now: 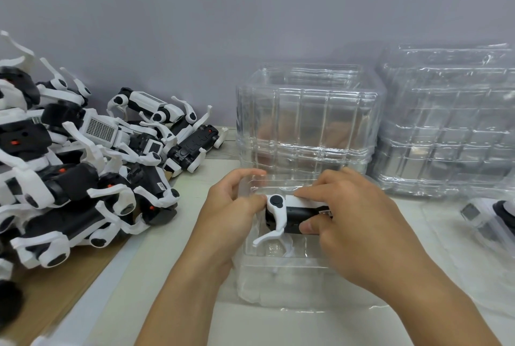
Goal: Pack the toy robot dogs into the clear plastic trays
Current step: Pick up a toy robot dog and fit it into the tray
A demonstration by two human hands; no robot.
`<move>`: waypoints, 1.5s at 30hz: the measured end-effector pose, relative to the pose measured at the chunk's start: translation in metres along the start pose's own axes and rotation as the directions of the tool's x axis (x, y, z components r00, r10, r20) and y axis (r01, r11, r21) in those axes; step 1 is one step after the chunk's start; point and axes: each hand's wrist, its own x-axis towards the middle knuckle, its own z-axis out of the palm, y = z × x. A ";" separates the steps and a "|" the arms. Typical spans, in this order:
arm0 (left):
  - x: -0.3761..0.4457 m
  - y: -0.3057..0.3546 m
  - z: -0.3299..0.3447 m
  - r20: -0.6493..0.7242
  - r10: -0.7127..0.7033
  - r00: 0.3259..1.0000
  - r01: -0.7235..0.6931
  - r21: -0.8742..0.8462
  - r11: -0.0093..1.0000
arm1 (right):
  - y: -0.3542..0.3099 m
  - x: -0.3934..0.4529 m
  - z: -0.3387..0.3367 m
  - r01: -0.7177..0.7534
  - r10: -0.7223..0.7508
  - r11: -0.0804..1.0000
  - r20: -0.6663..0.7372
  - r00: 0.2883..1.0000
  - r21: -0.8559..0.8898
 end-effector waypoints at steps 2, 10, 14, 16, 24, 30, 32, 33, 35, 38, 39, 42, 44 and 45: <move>-0.001 0.002 0.001 -0.029 -0.007 1.000 0.008 0.038 0.999 | -0.001 0.000 -0.001 0.005 -0.005 1.000 0.013 1.000 -0.014; -0.004 0.008 0.004 -0.035 -0.035 0.999 0.035 -0.003 0.999 | -0.001 0.001 -0.001 -0.052 0.052 0.998 0.019 0.998 0.022; -0.003 0.007 0.003 -0.024 -0.044 0.999 0.044 -0.026 0.999 | 0.004 0.000 -0.004 -0.114 0.114 0.988 0.006 0.993 0.106; -0.002 0.006 0.003 -0.019 -0.043 0.999 0.043 -0.024 0.999 | 0.004 -0.001 -0.008 -0.124 0.124 0.983 0.005 0.992 0.139; -0.003 0.006 0.002 -0.011 -0.025 1.000 0.025 -0.005 1.000 | -0.018 0.000 -0.015 -0.018 0.041 0.954 -0.069 0.997 0.300; -0.005 0.008 0.002 -0.048 -0.036 0.998 0.036 0.018 0.999 | -0.030 0.001 0.004 -0.002 0.005 0.972 -0.012 1.000 0.234; -0.006 0.008 0.002 -0.046 -0.036 0.998 0.036 0.016 0.999 | -0.031 0.002 0.004 -0.008 0.011 0.965 -0.007 1.000 0.262; -0.006 0.008 0.002 -0.045 -0.036 0.998 0.037 0.013 0.999 | -0.031 0.003 0.005 -0.014 0.016 0.963 -0.007 1.000 0.271; -0.006 0.009 0.002 -0.039 -0.039 0.998 0.039 0.008 0.999 | -0.030 0.003 0.004 -0.026 0.029 0.958 -0.005 1.000 0.284; -0.006 0.008 0.002 -0.033 -0.037 0.999 0.037 0.008 0.999 | -0.030 0.003 0.003 -0.053 0.047 0.952 0.027 0.999 0.302; -0.005 0.008 0.002 -0.029 -0.036 0.999 0.036 0.008 0.999 | -0.031 0.003 0.002 -0.059 0.052 0.949 0.033 0.998 0.309; -0.005 0.008 0.002 -0.019 -0.036 0.999 0.036 0.000 0.999 | -0.032 0.004 0.000 -0.071 0.054 0.949 0.064 0.996 0.306; -0.005 0.009 0.002 -0.013 -0.040 0.999 0.040 -0.005 0.999 | -0.034 0.005 0.001 -0.083 0.064 0.949 0.073 0.995 0.305; -0.005 0.010 0.002 -0.009 -0.041 0.999 0.041 -0.008 0.999 | -0.035 0.005 0.002 -0.093 0.076 0.945 0.068 0.995 0.314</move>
